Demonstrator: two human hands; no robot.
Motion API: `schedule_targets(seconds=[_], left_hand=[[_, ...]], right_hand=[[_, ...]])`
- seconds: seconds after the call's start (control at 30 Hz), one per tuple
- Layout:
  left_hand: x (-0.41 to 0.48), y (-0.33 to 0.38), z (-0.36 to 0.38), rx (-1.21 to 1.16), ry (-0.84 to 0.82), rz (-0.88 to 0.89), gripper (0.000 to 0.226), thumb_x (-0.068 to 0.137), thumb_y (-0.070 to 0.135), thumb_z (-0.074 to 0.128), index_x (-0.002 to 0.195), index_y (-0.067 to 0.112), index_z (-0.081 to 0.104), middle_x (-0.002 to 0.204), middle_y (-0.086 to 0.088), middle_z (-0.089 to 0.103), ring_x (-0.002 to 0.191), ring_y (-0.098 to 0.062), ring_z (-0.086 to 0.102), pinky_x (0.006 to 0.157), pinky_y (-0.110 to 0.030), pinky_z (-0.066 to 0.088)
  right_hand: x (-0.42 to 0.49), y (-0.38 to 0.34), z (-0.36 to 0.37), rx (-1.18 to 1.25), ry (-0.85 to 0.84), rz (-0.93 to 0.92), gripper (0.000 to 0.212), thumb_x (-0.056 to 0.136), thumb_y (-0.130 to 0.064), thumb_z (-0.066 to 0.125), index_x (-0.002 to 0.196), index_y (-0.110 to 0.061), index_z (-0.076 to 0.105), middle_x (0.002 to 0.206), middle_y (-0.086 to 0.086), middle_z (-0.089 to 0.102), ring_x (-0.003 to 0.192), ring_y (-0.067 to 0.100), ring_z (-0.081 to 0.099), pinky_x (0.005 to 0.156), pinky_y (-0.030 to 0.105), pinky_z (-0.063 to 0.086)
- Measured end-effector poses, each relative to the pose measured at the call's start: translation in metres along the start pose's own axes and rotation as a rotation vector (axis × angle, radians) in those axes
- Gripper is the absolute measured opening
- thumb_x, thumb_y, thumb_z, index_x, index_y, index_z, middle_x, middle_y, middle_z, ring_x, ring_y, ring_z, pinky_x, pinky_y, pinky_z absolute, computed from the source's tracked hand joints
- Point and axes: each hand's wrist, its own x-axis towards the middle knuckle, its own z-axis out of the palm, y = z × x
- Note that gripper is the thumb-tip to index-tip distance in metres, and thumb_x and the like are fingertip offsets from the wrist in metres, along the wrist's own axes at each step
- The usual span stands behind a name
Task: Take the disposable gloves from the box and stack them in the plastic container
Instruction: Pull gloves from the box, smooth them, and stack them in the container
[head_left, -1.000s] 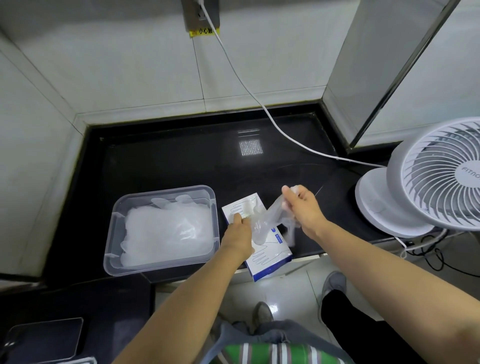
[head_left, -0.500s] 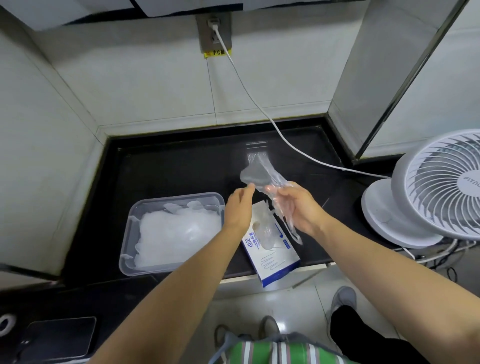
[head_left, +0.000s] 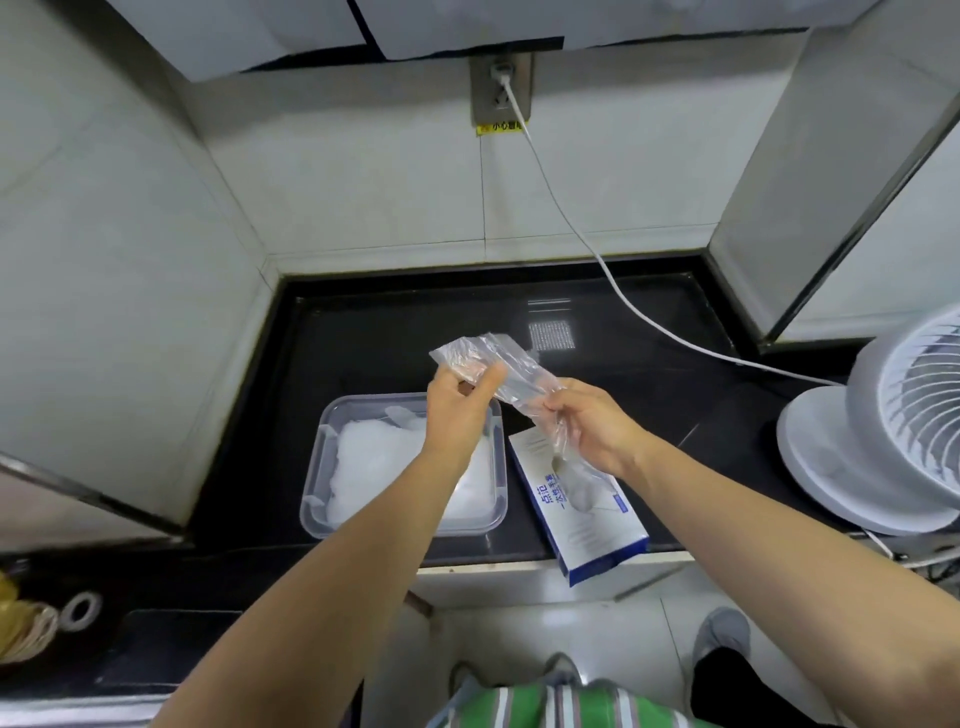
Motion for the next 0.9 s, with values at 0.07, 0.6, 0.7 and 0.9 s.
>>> schedule_targets(seconds=[0.07, 0.6, 0.7, 0.9], left_hand=[[0.002, -0.003, -0.014, 0.056, 0.012, 0.047, 0.029, 0.089, 0.019, 0.071, 0.111, 0.003, 0.061, 0.098, -0.006, 0.07, 0.088, -0.011, 0.068, 0.072, -0.016, 0.052], [-0.006, -0.012, -0.096, 0.322, -0.376, -0.128, 0.017, 0.092, 0.024, 0.067, 0.104, 0.013, 0.071, 0.087, 0.001, 0.068, 0.079, -0.009, 0.063, 0.065, -0.018, 0.049], [-0.002, -0.015, -0.118, 0.34, -0.394, -0.309, 0.027, 0.085, 0.034, 0.074, 0.104, 0.016, 0.069, 0.09, 0.003, 0.068, 0.086, -0.011, 0.064, 0.07, -0.022, 0.051], [0.0, -0.022, -0.15, 0.029, -0.171, -0.533, 0.021, 0.084, 0.025, 0.076, 0.101, 0.014, 0.07, 0.097, -0.007, 0.069, 0.09, -0.02, 0.066, 0.09, -0.039, 0.053]], right_hand=[[0.004, 0.003, 0.006, -0.102, 0.055, 0.011, 0.017, 0.09, 0.005, 0.052, 0.094, -0.007, 0.065, 0.074, 0.006, 0.066, 0.07, 0.017, 0.059, 0.065, 0.025, 0.051], [0.021, 0.012, 0.088, -0.72, -0.308, -0.063, 0.038, 0.089, -0.037, 0.07, 0.079, -0.002, 0.059, 0.07, 0.008, 0.054, 0.065, 0.013, 0.051, 0.067, 0.021, 0.044], [0.023, 0.014, 0.094, -0.648, -0.188, -0.146, 0.03, 0.094, -0.021, 0.066, 0.074, -0.005, 0.052, 0.061, -0.002, 0.041, 0.05, 0.004, 0.04, 0.05, 0.017, 0.037], [0.033, 0.012, 0.102, -0.478, 0.174, -0.269, 0.021, 0.096, -0.022, 0.056, 0.088, -0.003, 0.058, 0.075, 0.003, 0.062, 0.067, 0.012, 0.054, 0.063, 0.032, 0.049]])
